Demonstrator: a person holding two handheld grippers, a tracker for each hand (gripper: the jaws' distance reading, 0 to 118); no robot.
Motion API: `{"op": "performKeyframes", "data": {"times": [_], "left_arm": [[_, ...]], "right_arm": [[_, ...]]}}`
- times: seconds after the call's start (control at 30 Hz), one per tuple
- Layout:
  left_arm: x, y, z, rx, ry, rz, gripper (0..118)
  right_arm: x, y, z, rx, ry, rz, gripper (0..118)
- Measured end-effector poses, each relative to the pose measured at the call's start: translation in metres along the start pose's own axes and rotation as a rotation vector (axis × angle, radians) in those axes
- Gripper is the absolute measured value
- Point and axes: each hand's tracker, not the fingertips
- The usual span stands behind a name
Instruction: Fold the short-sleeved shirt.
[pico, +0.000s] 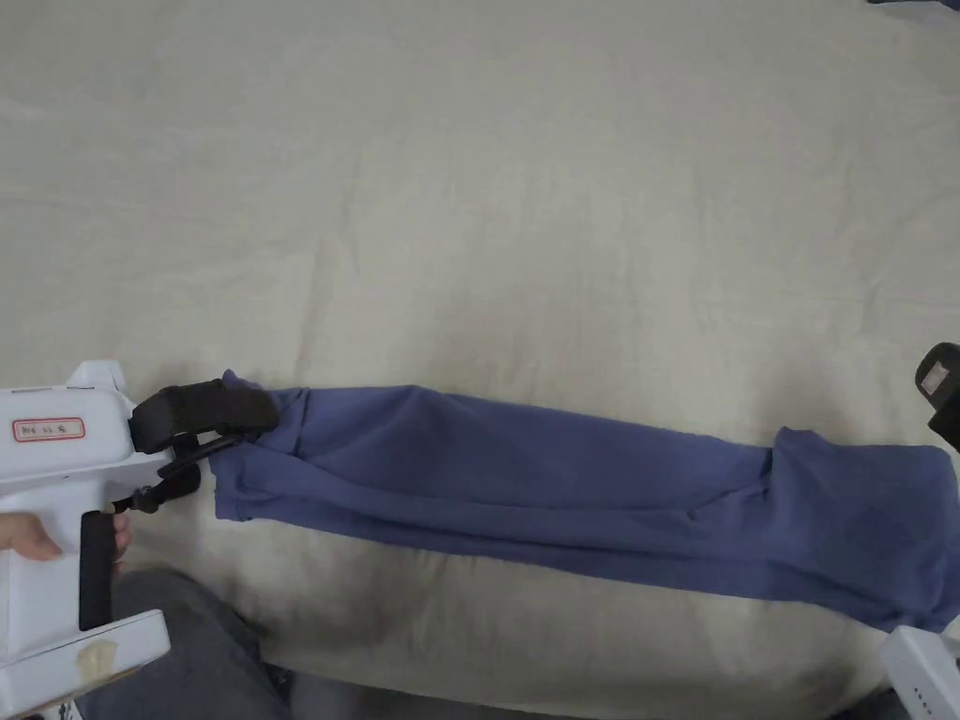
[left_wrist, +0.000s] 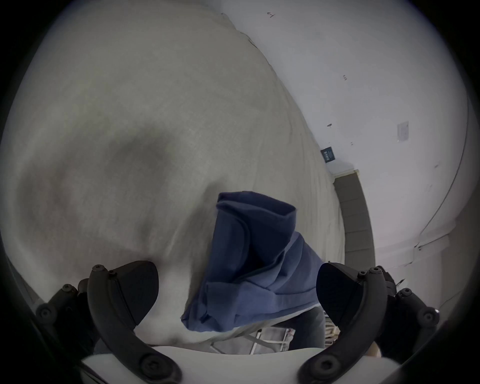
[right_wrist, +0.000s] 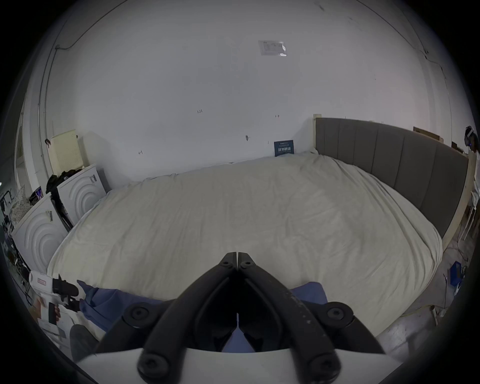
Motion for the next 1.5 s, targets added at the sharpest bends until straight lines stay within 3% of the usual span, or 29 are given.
{"op": "performKeyframes", "data": {"times": [0.17, 0.23, 0.33, 0.37, 0.4, 0.43, 0.47, 0.53, 0.6, 0.73, 0.87, 0.97, 1.13, 1.37, 1.4, 1.43, 1.47, 1.5], "left_arm": [[-0.004, 0.003, -0.004, -0.033, -0.218, 0.149, 107], [-0.003, 0.0, -0.017, -0.046, -0.136, 0.121, 90], [0.001, 0.002, -0.017, -0.005, -0.168, 0.129, 84], [0.001, 0.003, -0.017, 0.001, -0.162, 0.14, 73], [0.004, 0.005, -0.02, 0.004, -0.107, 0.128, 51], [0.008, 0.005, -0.023, 0.007, -0.019, 0.099, 22], [0.012, 0.005, -0.029, -0.004, 0.1, 0.067, 10], [0.018, 0.007, -0.026, 0.0, 0.037, 0.121, 10], [0.032, 0.01, -0.023, -0.013, 0.133, 0.105, 10], [0.09, 0.003, -0.002, 0.035, 0.254, -0.142, 10], [0.162, -0.014, 0.017, 0.059, 0.365, -0.304, 10], [0.21, -0.035, 0.012, 0.054, 0.32, -0.438, 10], [0.262, -0.068, -0.041, -0.035, 0.205, -0.501, 10], [0.293, -0.121, -0.157, -0.178, 0.193, -0.532, 12], [0.291, -0.129, -0.175, -0.203, 0.203, -0.556, 19], [0.288, -0.135, -0.19, -0.243, 0.209, -0.582, 33], [0.284, -0.14, -0.202, -0.272, 0.212, -0.576, 61], [0.28, -0.145, -0.213, -0.287, 0.215, -0.555, 79]], "right_arm": [[-0.002, 0.0, -0.006, -0.024, -0.003, -0.033, 2], [-0.002, 0.0, -0.006, -0.022, -0.014, -0.032, 2], [-0.002, 0.001, -0.004, -0.021, -0.002, -0.051, 2], [-0.002, 0.001, -0.004, -0.021, -0.002, -0.051, 2], [-0.001, 0.001, -0.004, -0.023, -0.001, -0.049, 2], [-0.001, 0.0, -0.004, -0.026, -0.002, -0.049, 2], [0.0, 0.0, -0.004, -0.028, -0.004, -0.051, 2], [0.002, -0.001, -0.001, -0.026, -0.001, -0.06, 2], [0.004, -0.002, 0.001, -0.024, -0.002, -0.064, 2], [0.012, 0.0, 0.008, -0.011, 0.002, -0.06, 2], [0.021, 0.002, 0.016, 0.011, 0.013, -0.072, 2], [0.028, 0.0, 0.02, 0.032, 0.027, -0.082, 2], [0.043, -0.005, 0.031, 0.05, 0.043, -0.106, 2], [0.072, -0.013, 0.052, 0.074, 0.007, -0.156, 2], [0.078, -0.014, 0.053, 0.076, -0.004, -0.16, 2], [0.082, -0.015, 0.055, 0.077, -0.024, -0.16, 2], [0.085, -0.017, 0.058, 0.08, -0.054, -0.158, 2], [0.088, -0.018, 0.06, 0.084, -0.074, -0.162, 2]]}}
